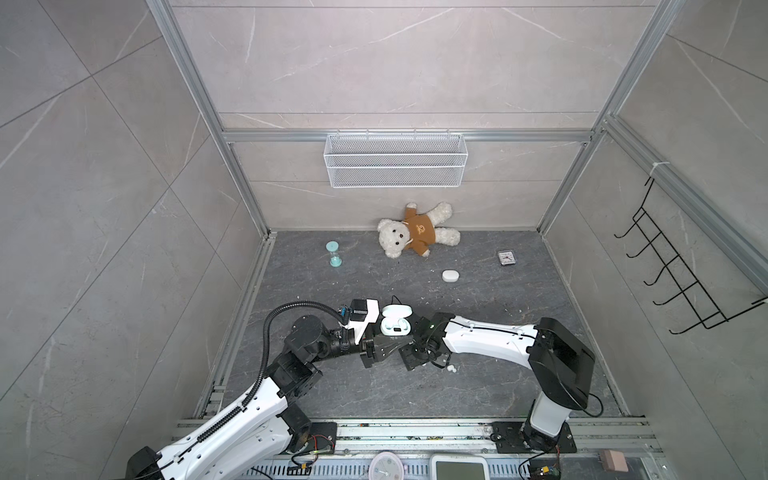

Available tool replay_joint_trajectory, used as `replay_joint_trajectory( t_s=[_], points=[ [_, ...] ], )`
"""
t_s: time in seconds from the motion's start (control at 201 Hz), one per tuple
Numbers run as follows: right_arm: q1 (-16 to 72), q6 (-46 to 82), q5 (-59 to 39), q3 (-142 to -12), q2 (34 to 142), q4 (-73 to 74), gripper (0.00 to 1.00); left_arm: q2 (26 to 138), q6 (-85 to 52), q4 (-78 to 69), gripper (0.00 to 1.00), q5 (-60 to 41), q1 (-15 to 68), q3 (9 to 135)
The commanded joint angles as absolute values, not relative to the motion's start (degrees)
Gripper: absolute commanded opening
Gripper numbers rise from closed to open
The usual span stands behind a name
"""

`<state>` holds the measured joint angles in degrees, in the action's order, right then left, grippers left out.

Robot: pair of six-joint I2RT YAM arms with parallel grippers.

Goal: Insert the wireless bluetooth earbuds into the charging case
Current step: 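Move the right gripper over the remaining earbuds on the table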

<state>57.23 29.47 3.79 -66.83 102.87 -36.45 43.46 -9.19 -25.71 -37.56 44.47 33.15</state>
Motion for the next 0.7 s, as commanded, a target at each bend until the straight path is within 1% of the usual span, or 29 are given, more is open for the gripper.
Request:
replay_joint_trajectory(
  t_s=[0.0, 0.294, 0.692],
  points=[
    [58.2, 28.0, 7.4, -69.6, 105.1, -38.1, 0.64, 42.7, -7.9, -27.8, 0.28, -37.2, 44.2, 33.9],
    [58.5, 27.8, 10.5, -70.9, 108.8, -39.7, 0.64, 42.5, -7.8, -27.5, 0.28, -37.2, 44.2, 34.1],
    [58.3, 27.4, 14.6, -70.3, 109.9, -41.5, 0.65, 42.9, -7.6, -27.7, 0.28, -37.0, 44.2, 34.2]
  ],
)
